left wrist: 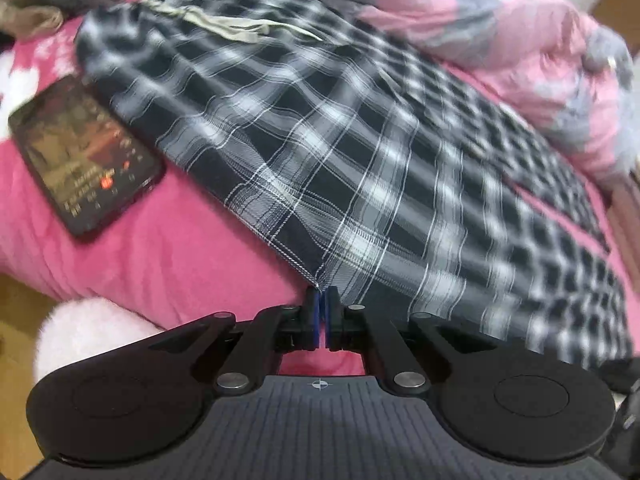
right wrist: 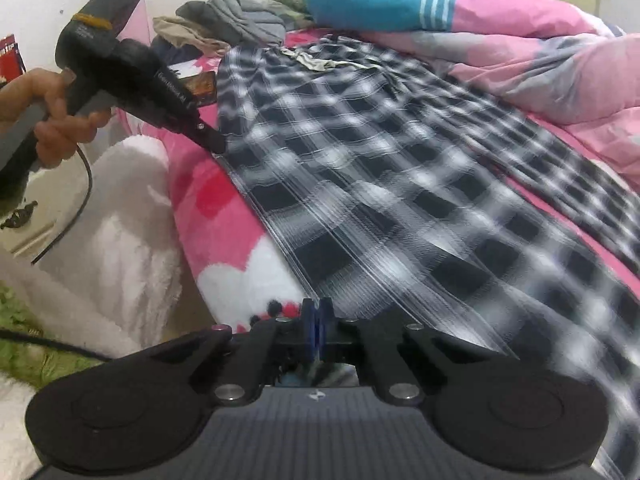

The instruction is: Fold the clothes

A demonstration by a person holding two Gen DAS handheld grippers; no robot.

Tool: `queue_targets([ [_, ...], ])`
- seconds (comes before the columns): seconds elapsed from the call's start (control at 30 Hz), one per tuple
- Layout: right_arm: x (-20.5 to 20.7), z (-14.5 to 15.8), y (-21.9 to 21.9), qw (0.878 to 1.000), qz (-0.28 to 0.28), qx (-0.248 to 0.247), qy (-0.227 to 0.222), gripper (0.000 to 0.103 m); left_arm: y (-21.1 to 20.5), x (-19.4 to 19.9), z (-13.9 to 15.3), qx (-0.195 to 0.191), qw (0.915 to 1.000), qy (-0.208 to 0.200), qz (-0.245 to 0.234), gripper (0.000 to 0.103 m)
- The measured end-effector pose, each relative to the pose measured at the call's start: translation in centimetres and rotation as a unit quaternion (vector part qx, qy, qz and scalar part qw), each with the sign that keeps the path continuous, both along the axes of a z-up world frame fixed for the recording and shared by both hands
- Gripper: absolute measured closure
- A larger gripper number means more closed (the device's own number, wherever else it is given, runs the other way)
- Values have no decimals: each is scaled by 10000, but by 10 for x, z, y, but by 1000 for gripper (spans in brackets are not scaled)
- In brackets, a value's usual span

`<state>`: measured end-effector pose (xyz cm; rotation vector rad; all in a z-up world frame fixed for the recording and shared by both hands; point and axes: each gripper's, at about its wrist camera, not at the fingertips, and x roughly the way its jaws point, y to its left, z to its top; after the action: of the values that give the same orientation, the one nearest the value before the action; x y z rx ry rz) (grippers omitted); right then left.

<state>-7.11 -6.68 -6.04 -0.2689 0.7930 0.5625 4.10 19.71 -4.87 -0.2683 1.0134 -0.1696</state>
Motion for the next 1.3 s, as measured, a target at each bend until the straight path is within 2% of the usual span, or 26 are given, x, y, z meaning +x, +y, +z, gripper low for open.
queue_targets([
  [0.1,0,12,-24,9987,-413,264,-161,101,1,-2,9,569,9982,-37,-166,102],
  [0.2,6,7,-48,9920,-1150,493,-159,100,10,-7,20,878,9959,-212,-39,102],
  [0.27,9,-7,-60,9853,-1624,514,109,100,8,-13,29,812,9956,-456,-51,102],
  [0.37,-8,-13,-74,9775,-1843,906,482,100,-24,-26,37,560,9927,-855,-641,101],
  [0.43,-22,-8,-83,9739,-1956,923,689,100,-61,-44,40,592,9806,-1202,-1433,97],
  [0.5,-33,-3,-102,9654,-2355,874,699,98,-105,-63,37,793,9574,-1561,-2297,89],
  [0.53,-39,0,-117,9550,-2713,975,700,92,-125,-72,35,886,9433,-1747,-2680,87],
  [0.57,-46,3,-134,9424,-3081,1106,688,80,-144,-81,32,977,9272,-1930,-3058,86],
  [0.63,-60,8,-174,9086,-3860,1480,590,72,-183,-99,27,1153,8892,-2284,-3793,81],
  [0.67,-69,11,-194,8895,-4247,1613,493,70,-198,-106,22,1179,8748,-2404,-4037,80],
  [0.77,-97,15,-251,8252,-5303,1918,318,67,-237,-122,3,1334,8376,-2607,-4611,78],
  [0.83,-110,15,-277,8014,-5616,2039,266,64,-257,-130,-8,1529,8133,-2772,-4882,78],
  [0.87,-116,14,-288,7901,-5756,2092,256,56,-266,-134,-12,1623,8039,-2844,-4966,78],
  [0.93,-121,8,-302,7739,-5950,2146,319,53,-280,-137,-19,1797,7860,-3026,-5084,78],
  [1.0,-125,0,-313,7578,-6115,2239,411,51,-289,-137,-23,1865,7777,-3109,-5135,78],
  [1.07,-127,-8,-323,7436,-6223,2396,495,46,-301,-135,-27,1894,7739,-3175,-5142,78],
  [1.17,-126,-21,-330,7302,-6214,2772,613,46,-305,-132,-30,1903,7732,-3178,-5147,79],
  [1.23,-125,-28,-331,7291,-6120,2997,639,47,-305,-130,-28,1835,7771,-3147,-5132,84],
  [1.3,-123,-27,-329,7411,-6026,2905,564,55,-305,-127,-26,1731,7846,-3103,-5081,94],
])
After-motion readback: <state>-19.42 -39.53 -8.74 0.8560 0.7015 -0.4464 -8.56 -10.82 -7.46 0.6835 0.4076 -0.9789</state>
